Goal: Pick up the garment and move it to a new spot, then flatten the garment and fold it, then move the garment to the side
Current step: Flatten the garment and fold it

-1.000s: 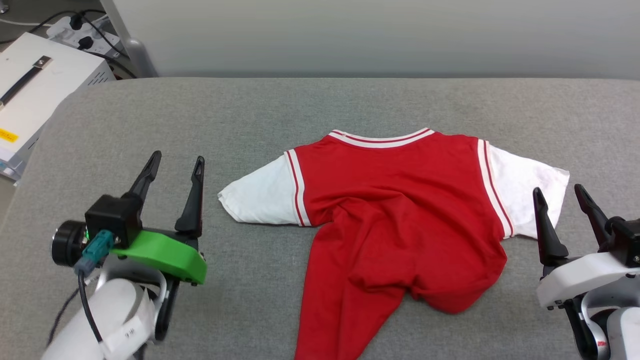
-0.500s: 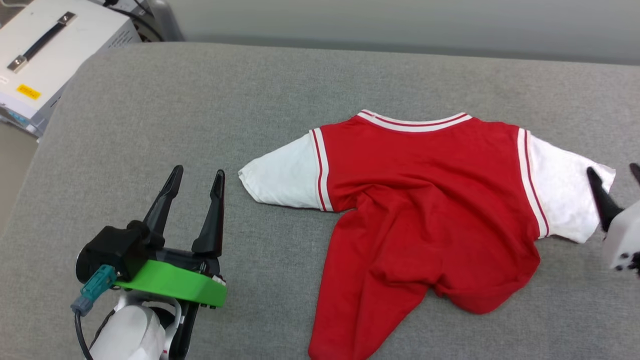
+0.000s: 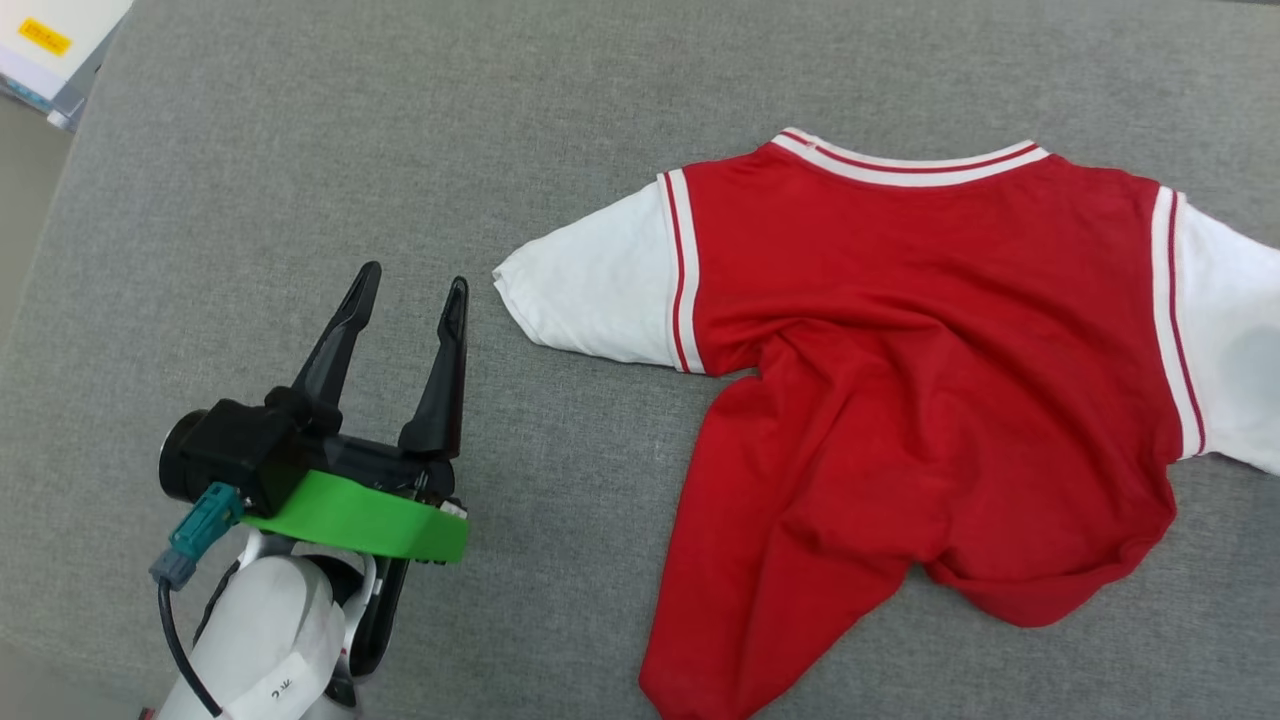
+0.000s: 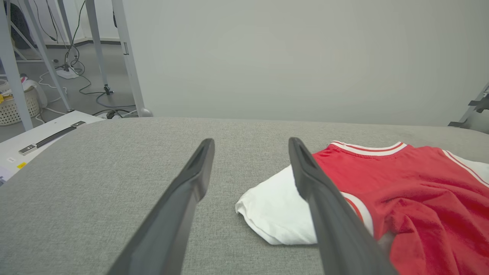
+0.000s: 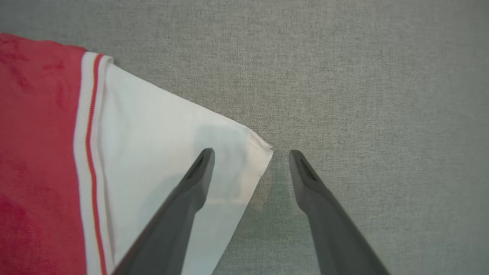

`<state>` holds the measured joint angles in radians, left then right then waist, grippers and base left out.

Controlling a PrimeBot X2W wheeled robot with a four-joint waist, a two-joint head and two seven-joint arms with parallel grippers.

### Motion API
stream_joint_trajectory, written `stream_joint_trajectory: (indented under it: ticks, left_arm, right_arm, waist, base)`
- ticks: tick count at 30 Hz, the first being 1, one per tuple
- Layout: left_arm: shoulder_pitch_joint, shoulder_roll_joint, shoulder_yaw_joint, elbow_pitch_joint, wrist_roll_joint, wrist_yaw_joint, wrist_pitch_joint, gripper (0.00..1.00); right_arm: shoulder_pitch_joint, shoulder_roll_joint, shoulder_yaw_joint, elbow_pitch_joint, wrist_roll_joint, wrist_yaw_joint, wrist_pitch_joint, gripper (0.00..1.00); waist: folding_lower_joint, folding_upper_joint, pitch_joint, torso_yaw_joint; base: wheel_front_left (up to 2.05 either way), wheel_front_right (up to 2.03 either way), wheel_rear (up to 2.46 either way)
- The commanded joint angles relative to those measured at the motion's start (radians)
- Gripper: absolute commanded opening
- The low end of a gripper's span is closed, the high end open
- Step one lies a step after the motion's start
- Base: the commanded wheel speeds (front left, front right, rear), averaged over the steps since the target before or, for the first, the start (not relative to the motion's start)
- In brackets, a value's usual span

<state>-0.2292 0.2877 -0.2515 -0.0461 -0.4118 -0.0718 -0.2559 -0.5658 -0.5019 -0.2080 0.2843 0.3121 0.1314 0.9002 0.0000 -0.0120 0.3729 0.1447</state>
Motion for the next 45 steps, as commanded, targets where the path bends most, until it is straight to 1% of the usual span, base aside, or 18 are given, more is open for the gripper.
stream_joint_trajectory:
  ticks: [1, 6, 11, 12, 13, 16, 19, 22, 24, 26, 29, 34, 37, 40, 45]
  left_arm:
    - [-0.018, -0.010, 0.005, 0.002, 0.010, -0.010, -0.006, 1.00]
    - [-0.030, -0.032, 0.012, 0.009, 0.030, -0.026, -0.006, 1.00]
    - [-0.031, -0.043, 0.024, 0.016, 0.048, -0.035, -0.006, 1.00]
    - [-0.031, -0.039, 0.022, 0.021, 0.059, -0.037, -0.006, 1.00]
    - [-0.030, -0.037, 0.021, 0.025, 0.066, -0.038, -0.006, 1.00]
    - [-0.030, -0.035, 0.018, 0.042, 0.069, -0.041, -0.006, 1.00]
    - [-0.029, -0.017, 0.023, 0.077, 0.067, -0.040, 0.013, 1.00]
    - [-0.038, 0.016, 0.017, 0.121, 0.075, -0.035, 0.097, 1.00]
    - [-0.054, 0.028, 0.011, 0.139, 0.056, -0.037, 0.163, 1.00]
    - [-0.081, 0.036, 0.010, 0.155, 0.024, -0.041, 0.223, 1.00]
    - [-0.134, 0.067, -0.007, 0.191, 0.010, -0.047, 0.316, 1.00]
    - [-0.239, 0.079, -0.034, 0.268, -0.063, -0.053, 0.486, 1.00]
    - [-0.304, 0.079, -0.058, 0.317, -0.080, -0.055, 0.534, 1.00]
    - [-0.364, 0.075, -0.094, 0.396, -0.089, -0.057, 0.580, 1.00]
    - [-0.422, 0.096, -0.152, 0.518, -0.038, -0.057, 0.615, 1.00]
  right_arm:
    - [-0.022, 0.000, -0.006, 0.026, -0.011, -0.001, 0.007, 1.00]
    - [-0.041, 0.003, -0.011, 0.113, -0.037, -0.001, 0.006, 1.00]
    - [-0.019, 0.016, 0.021, 0.166, -0.033, -0.001, -0.022, 1.00]
    - [-0.012, 0.015, 0.041, 0.170, -0.023, -0.001, -0.030, 0.36]
    - [-0.007, 0.012, 0.055, 0.169, -0.015, -0.001, -0.042, 0.00]
    - [0.000, 0.000, 0.084, 0.164, -0.008, -0.001, -0.113, 0.00]
    - [-0.003, 0.007, 0.105, 0.152, 0.001, -0.001, -0.194, 0.00]
    - [0.000, 0.014, 0.126, 0.124, 0.022, -0.001, -0.257, 0.00]
    - [0.007, 0.010, 0.147, 0.094, 0.034, -0.001, -0.278, 0.00]
    - [0.016, 0.003, 0.161, 0.060, 0.047, -0.001, -0.290, 0.00]
    - [0.024, -0.003, 0.174, 0.009, 0.062, -0.001, -0.296, 0.00]
    - [0.032, 0.001, 0.194, -0.066, 0.075, -0.001, -0.290, 0.00]
    - [0.034, 0.013, 0.191, -0.093, 0.088, -0.001, -0.285, 0.00]
    - [0.035, 0.015, 0.197, -0.110, 0.091, -0.001, -0.282, 0.00]
    - [0.027, 0.019, 0.209, -0.120, 0.096, -0.001, -0.283, 0.00]
  waist:
    - [0.0000, 0.0120, 0.053, 0.036]
    - [0.0000, 0.0120, 0.067, 0.053]
    - [0.0000, 0.0120, 0.057, 0.054]
    - [0.0000, 0.0120, 0.051, 0.053]
    - [0.0000, 0.0120, 0.046, 0.051]
    - [0.0000, 0.0120, 0.023, 0.033]
    - [0.0000, 0.0120, -0.007, 0.004]
    - [0.0000, 0.0120, -0.037, -0.030]
    - [0.0000, 0.0120, -0.048, -0.053]
    - [0.0000, 0.0120, -0.050, -0.073]
    - [0.0000, 0.0120, -0.043, -0.096]
    - [0.0000, 0.0120, -0.015, -0.126]
    - [0.0000, 0.0120, 0.002, -0.133]
    - [0.0000, 0.0120, 0.019, -0.139]
    - [0.0000, 0.0120, 0.034, -0.149]
  base:
    - [0.00, 0.00, 0.00]
    - [0.00, 0.00, 0.00]
    - [0.00, 0.00, 0.00]
    - [0.00, 0.00, 0.00]
    - [0.00, 0.00, 0.00]
    - [0.00, 0.00, 0.00]
    - [0.00, 0.00, 0.00]
    - [0.00, 0.00, 0.00]
    - [0.00, 0.00, 0.00]
    - [0.00, 0.00, 0.00]
    - [0.00, 0.00, 0.00]
    - [0.00, 0.00, 0.00]
    - [0.00, 0.00, 0.00]
    - [0.00, 0.00, 0.00]
    - [0.00, 0.00, 0.00]
